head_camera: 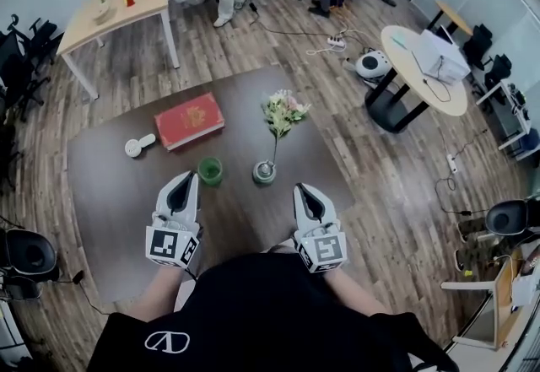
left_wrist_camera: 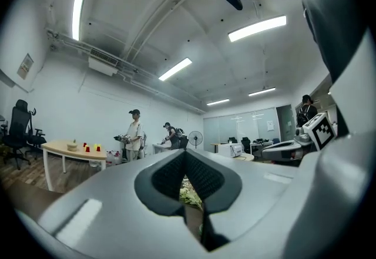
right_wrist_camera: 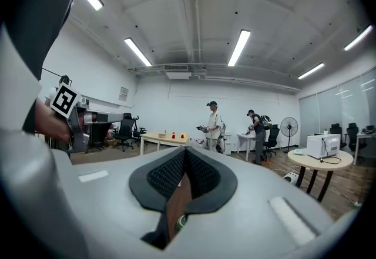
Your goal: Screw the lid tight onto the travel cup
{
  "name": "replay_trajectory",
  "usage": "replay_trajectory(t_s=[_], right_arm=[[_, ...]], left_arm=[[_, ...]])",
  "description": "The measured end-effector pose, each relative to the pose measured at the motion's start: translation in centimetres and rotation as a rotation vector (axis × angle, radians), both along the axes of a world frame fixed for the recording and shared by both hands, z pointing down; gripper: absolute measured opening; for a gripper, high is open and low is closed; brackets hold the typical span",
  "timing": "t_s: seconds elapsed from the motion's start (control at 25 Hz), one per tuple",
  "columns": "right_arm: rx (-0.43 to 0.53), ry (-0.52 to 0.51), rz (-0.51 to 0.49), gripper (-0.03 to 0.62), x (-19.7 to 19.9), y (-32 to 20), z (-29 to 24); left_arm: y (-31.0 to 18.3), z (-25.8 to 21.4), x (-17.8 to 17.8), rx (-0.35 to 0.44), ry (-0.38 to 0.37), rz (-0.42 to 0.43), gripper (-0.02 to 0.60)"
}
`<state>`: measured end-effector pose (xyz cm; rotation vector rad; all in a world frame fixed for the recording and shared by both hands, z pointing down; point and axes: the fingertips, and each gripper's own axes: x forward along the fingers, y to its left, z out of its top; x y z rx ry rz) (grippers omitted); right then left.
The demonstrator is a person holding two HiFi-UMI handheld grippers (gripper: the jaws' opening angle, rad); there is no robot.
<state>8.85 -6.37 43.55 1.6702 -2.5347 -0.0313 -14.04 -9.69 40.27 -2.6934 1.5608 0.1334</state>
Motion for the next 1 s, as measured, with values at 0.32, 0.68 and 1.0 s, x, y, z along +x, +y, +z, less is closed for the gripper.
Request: replay_trajectory(t_s=[0.32, 0.68, 1.0], right_arm=[[-0.018, -0.002, -0.068, 0.006, 0.2, -4.6, -0.3], [-0.051, 0.014, -0.133, 0.377, -0.5, -7.5, 0.7], [-0.148, 0.106, -0.17, 0.601, -0.4, -9.7, 3.2]], left_arm=[[-2.4, -0.2, 1.3, 0.043, 0.001, -0.034, 0.025], [-3.6, 1.2, 2.1, 0.054, -0.046, -0.008, 0.588], [-6.8, 13.6, 1.2, -0.13, -0.17, 0.009, 0.588]])
